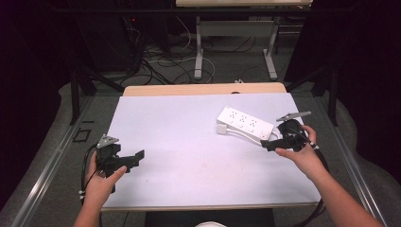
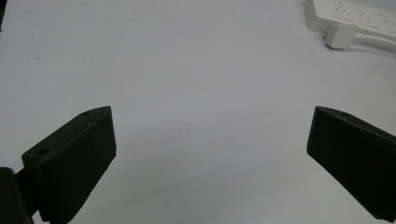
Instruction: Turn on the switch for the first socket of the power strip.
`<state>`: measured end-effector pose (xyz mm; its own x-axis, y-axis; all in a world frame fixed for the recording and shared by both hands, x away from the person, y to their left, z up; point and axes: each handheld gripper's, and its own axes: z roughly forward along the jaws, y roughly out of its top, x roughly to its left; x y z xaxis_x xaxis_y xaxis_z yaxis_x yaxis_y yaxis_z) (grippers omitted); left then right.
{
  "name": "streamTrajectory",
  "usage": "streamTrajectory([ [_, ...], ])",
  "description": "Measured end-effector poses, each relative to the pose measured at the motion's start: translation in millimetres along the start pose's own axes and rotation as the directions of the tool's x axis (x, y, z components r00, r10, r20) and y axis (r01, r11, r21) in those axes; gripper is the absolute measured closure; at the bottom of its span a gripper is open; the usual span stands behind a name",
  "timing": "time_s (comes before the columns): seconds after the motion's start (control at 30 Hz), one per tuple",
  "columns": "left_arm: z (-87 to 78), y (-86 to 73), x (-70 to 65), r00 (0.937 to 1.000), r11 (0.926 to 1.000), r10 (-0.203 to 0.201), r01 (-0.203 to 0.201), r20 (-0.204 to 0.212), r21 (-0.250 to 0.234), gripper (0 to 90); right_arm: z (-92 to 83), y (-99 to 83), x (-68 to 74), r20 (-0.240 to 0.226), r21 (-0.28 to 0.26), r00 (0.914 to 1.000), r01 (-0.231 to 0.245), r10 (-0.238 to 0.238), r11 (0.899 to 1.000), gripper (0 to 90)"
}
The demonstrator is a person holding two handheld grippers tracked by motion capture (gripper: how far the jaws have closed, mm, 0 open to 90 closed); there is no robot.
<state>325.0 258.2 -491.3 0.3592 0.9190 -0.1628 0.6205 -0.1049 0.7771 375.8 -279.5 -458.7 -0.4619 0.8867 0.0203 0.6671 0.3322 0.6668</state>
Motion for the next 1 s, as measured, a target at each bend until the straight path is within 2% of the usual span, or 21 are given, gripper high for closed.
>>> streamTrajectory([
  [0.17, -0.4, 0.2, 0.1, 1.0000, 1.0000, -0.001, 0.001, 0.002, 0.004, 1.2, 1.6, 11.6, 3.2, -0.007, 0.008, 0.9998, 0.019, -0.019, 1.000, 7.8],
  [0.57, 0.0, -0.2, 0.0, 1.0000, 1.0000, -0.001, 0.001, 0.001, 0.000, 1.2, 5.8, 30.2, 4.0, -0.006, 0.040, 0.9996, 0.028, -0.028, 0.999, 7.8],
  [1.0, 0.7, -0.5, -0.3, 1.0000, 1.0000, -0.003, 0.003, 0.003, 0.002, 1.3, 13.2, 54.8, 1.6, 0.026, 0.064, 0.9986, 0.044, -0.046, 0.997, 12.0],
])
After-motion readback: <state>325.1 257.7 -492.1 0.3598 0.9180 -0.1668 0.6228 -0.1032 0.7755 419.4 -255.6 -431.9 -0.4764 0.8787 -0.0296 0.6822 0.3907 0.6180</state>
